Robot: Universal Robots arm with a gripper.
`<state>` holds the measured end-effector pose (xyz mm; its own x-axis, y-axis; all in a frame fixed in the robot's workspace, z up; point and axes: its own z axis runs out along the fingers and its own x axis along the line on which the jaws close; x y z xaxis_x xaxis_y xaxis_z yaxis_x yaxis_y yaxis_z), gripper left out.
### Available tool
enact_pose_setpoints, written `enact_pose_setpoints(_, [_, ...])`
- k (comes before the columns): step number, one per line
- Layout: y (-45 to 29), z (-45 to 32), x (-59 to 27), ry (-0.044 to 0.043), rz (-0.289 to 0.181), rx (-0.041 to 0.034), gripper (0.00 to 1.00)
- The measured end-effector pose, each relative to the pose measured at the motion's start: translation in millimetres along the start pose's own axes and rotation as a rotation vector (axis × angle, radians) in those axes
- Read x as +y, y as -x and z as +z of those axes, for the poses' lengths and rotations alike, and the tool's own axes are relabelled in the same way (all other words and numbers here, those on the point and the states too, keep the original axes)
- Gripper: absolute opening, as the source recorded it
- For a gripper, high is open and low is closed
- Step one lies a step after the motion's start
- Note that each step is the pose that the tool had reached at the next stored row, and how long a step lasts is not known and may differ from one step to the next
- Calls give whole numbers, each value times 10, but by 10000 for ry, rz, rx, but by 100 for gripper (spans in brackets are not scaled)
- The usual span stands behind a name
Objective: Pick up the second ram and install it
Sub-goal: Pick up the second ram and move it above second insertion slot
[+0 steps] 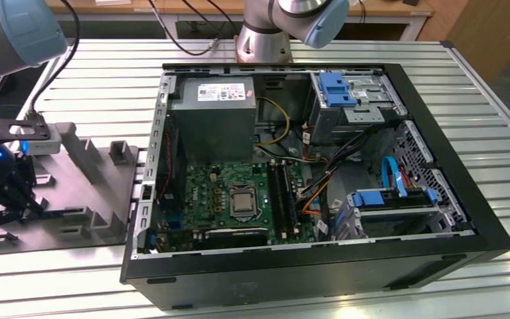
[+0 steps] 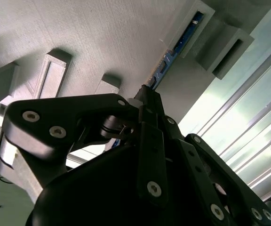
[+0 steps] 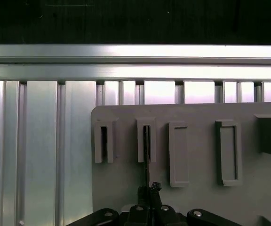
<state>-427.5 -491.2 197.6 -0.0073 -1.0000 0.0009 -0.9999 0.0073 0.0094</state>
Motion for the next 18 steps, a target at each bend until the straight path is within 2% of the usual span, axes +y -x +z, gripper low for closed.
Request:
enact_pose_setpoints(5, [0, -28, 1, 3, 0, 2, 12])
enact_pose_setpoints(16, [0, -33, 1, 1, 0, 1, 12])
enact_pose_setpoints(17, [-1, -34, 1, 2, -1, -9, 12])
enact_pose_setpoints(18, [-1, -37, 1, 6, -2, -54, 12])
